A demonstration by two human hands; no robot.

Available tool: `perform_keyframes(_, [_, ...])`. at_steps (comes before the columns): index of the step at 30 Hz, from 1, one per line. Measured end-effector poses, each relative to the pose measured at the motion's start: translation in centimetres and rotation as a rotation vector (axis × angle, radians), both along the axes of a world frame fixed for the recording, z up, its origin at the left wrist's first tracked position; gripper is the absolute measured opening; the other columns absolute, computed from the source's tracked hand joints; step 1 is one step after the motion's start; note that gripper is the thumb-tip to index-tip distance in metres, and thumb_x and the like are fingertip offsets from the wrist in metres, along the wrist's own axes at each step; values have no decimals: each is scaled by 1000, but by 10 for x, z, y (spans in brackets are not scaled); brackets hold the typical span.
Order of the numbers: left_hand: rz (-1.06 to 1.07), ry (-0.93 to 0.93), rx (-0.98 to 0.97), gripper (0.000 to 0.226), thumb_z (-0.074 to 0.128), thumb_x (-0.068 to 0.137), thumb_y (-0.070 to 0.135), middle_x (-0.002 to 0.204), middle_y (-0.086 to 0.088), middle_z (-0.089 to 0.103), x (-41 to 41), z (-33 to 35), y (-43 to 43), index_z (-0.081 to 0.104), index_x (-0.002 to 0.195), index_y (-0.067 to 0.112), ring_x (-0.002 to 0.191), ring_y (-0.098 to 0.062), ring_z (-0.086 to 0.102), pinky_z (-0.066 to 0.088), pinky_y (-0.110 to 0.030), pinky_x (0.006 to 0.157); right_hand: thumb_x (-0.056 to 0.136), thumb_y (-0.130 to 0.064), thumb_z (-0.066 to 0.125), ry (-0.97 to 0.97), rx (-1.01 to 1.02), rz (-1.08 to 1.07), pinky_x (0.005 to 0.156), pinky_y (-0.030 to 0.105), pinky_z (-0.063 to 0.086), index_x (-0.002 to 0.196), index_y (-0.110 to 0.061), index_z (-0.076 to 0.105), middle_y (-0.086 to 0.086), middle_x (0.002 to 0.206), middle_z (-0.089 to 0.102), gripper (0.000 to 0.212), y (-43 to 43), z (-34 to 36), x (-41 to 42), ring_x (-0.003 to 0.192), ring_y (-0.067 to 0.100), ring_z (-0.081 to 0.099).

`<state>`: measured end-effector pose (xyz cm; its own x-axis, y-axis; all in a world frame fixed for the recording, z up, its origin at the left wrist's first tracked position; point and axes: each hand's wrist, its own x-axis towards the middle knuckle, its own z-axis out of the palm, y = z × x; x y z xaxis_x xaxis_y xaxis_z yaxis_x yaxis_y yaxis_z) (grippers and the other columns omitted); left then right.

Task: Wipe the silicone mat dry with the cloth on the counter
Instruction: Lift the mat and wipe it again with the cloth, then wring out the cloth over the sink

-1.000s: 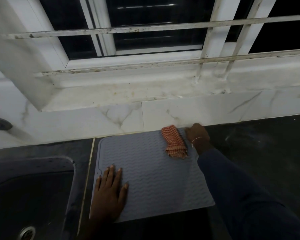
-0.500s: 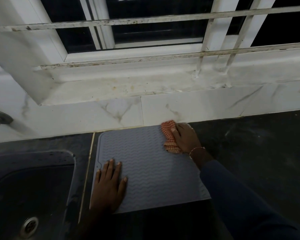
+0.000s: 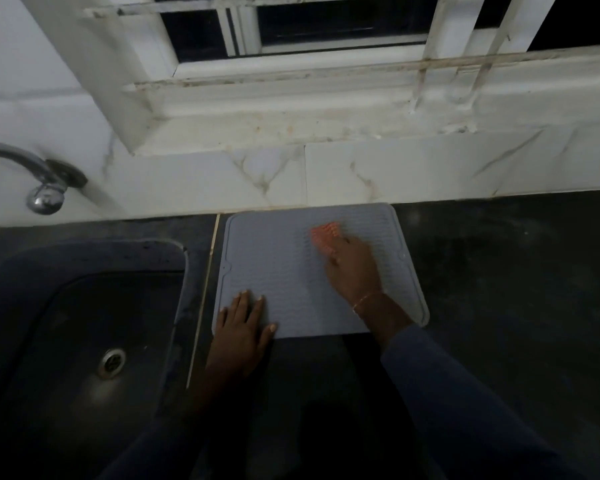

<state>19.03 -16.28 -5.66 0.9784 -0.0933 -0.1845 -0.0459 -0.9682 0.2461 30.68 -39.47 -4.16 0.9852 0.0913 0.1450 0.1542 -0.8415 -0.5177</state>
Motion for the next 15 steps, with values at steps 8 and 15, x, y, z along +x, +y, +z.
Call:
perform_keyframes(8, [13,-20,-19,81,12,85,65,160,-13,18,-48,4,10,29,151,22,148,-31,13,11,-45,117,87,-35,34,18,-137,-89,99,40,45,130,-37,58,-4,130,59,49,-73,-31,-108,114,22,57])
perform_keyframes(15, [227,-125,-262,62,37,93,49,137,-16,52,-78,25,11,54,132,5,128,-31,48,34,-35,109,85,-13,57,111,43,-199,88,40,49,125,-10,63,21,116,64,40,-18,-3,-131,102,38,59])
